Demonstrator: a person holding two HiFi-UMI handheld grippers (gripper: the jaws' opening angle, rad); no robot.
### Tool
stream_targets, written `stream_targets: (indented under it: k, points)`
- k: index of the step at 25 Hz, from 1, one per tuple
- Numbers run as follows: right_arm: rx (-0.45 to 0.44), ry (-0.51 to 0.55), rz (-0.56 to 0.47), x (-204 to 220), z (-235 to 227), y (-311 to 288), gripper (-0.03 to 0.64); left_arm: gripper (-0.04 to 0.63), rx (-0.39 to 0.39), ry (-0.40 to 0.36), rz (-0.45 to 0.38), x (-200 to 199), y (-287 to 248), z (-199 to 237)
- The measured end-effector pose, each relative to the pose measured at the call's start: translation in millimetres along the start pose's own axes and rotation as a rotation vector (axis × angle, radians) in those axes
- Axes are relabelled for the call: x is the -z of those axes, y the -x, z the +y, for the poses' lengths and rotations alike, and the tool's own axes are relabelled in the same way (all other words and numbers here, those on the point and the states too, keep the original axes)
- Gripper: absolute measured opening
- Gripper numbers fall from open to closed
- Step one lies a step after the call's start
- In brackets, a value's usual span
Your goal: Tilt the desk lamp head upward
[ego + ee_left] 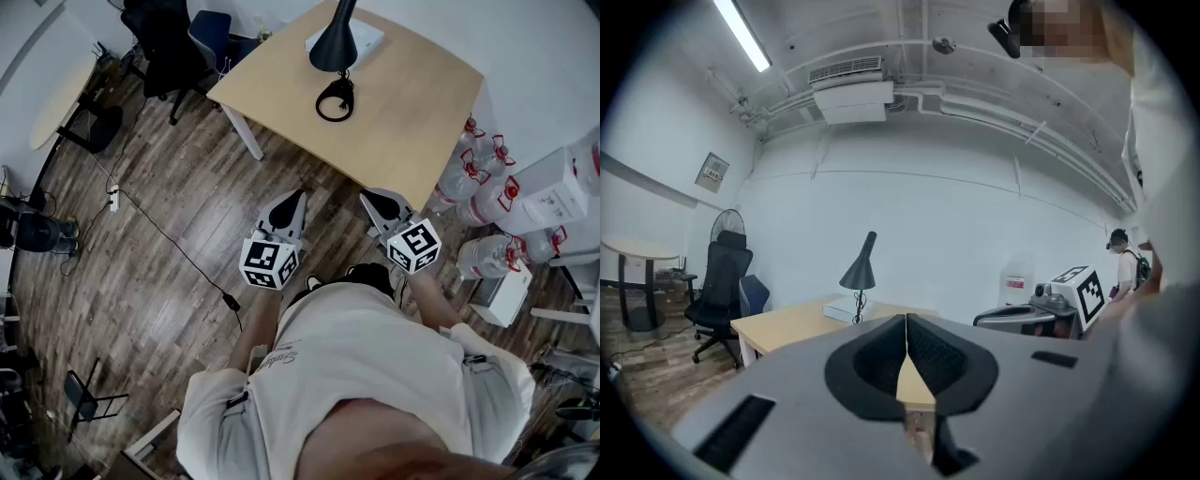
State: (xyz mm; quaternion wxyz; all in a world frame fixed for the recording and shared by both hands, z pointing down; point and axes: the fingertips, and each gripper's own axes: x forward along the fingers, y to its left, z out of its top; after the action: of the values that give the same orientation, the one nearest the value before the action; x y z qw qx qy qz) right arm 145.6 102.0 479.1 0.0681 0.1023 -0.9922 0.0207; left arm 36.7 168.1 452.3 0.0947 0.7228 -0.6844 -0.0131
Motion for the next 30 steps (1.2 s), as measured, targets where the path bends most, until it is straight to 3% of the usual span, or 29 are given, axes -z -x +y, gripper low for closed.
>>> stream_targets:
  k: [16, 22, 30]
  points:
    - [0.017, 0.089, 0.004, -7, 6, -8, -0.005, 0.016, 0.027, 0.019, 0.013, 7, 4, 9]
    - [0.072, 0.049, 0.083, 21, -17, -8, -0.005, 0.016, 0.047, 0.055, 0.05, 20, -11, 13]
    - [0.144, -0.033, 0.13, 51, -67, -49, -0.005, 0.017, 0.082, 0.054, 0.126, 24, -63, 54]
